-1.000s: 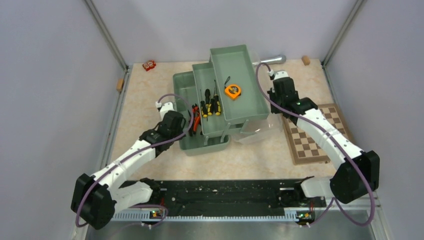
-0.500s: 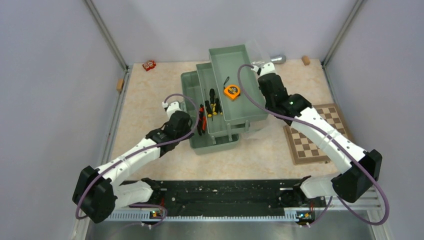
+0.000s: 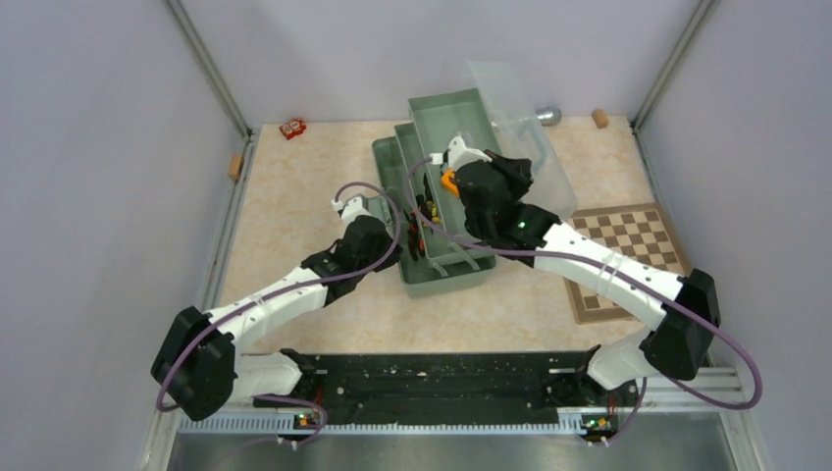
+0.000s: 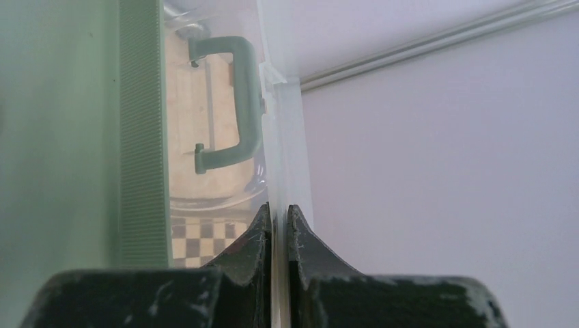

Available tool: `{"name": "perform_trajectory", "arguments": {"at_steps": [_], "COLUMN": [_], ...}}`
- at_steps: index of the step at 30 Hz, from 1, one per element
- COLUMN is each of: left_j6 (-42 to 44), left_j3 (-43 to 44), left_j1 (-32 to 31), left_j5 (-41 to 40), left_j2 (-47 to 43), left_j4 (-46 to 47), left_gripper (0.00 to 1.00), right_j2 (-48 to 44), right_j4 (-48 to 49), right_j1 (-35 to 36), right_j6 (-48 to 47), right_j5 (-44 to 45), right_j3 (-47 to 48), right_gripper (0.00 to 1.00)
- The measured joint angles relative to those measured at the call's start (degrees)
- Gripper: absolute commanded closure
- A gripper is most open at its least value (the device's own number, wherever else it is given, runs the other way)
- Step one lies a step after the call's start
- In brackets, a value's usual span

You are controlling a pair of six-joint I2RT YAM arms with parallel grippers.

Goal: Pack the tool kit

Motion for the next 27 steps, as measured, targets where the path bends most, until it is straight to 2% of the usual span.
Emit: {"name": "perform_trajectory", "arguments": {"at_steps": [3,7,10,16,19,27], "left_j6": [-2.29,-5.18,-6.8,-9.68,-11.34,-11.06], "left_j3": [-0.96,-5.42,-8.63,-11.47,-13.29,-14.19], "left_j1": [-0.35,-1.05,-1.31,-1.9,-1.9,-1.92], "left_j5": [1.22,1.2,0.33,-2.67,-6.45,-24.85], "left_j2": [-0.39,-4.66,-9.81,-20.33,-26.16,-49.79], "left_j4": [3.52,8.57,10.49,14.4,11.98,-5.49], "left_gripper": [0.62,0.53,0.49,0.49,0.49,0.48], "right_j2": [1.29,2.51,3.74,8.2,10.32,16.74], "right_j4": [5.97,12.63,17.09,26.67,32.59,49.96], "right_j1": [2.03,4.28,6.01,9.84,11.93,16.72], "right_j6": [-7.08,-14.58,-19.17,-29.9,-35.65,-51.91], "right_j5": [2.89,5.22,6.45,10.03,11.45,13.79], "right_j3": [-0.98,-1.88,-1.95,-1.95,-2.08,-2.97], "right_gripper": [1.0,1.0,1.0,1.0,1.0,1.0]}}
